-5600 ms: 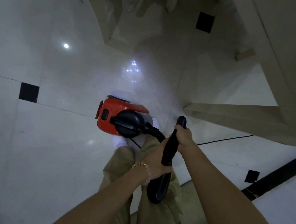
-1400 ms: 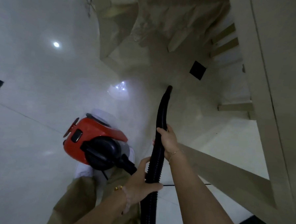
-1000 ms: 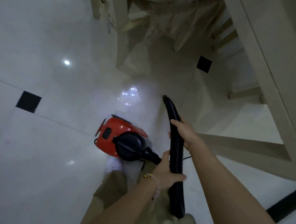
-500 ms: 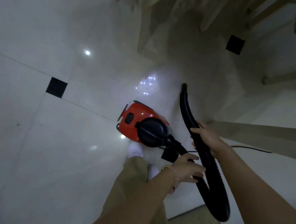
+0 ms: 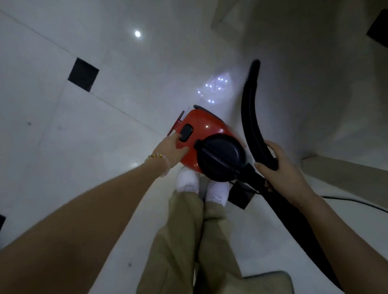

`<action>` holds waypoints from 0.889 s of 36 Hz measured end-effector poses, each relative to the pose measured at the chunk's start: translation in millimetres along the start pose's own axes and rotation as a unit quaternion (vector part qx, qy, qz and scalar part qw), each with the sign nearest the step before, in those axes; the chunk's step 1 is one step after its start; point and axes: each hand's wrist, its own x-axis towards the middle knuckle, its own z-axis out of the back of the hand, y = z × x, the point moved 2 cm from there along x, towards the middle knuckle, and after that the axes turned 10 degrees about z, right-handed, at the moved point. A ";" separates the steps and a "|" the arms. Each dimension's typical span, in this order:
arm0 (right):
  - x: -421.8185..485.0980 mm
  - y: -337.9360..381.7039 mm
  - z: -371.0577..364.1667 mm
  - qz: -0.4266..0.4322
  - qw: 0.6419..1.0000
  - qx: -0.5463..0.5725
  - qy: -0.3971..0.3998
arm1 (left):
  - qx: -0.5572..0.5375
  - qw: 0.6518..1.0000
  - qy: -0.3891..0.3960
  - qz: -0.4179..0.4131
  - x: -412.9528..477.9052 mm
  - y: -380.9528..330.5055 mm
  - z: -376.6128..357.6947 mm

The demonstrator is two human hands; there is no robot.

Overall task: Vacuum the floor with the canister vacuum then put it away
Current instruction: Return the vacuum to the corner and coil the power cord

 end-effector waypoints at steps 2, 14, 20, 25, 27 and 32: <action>6.8 3.8 -4.8 0.013 1.000 -0.003 0.001 | 0.100 0.994 0.014 -0.049 16.6 2.8 -3.7; 24.0 12.1 -10.1 0.044 0.998 0.036 0.016 | 0.227 0.963 0.097 -0.108 51.3 18.0 -31.6; 25.9 1.8 -4.6 0.024 0.999 0.045 0.011 | 0.297 0.944 0.083 -0.116 55.4 21.0 -30.3; 18.0 7.8 4.4 0.018 0.998 0.054 -0.004 | 0.367 0.921 0.111 -0.072 53.7 4.7 -27.1; 14.8 11.7 8.3 0.016 0.998 0.057 -0.004 | 0.372 0.918 0.120 -0.063 53.2 0.7 -23.6; 5.9 12.8 12.3 -0.003 0.997 0.077 -0.002 | 0.396 0.907 0.079 -0.123 40.7 -7.4 -27.9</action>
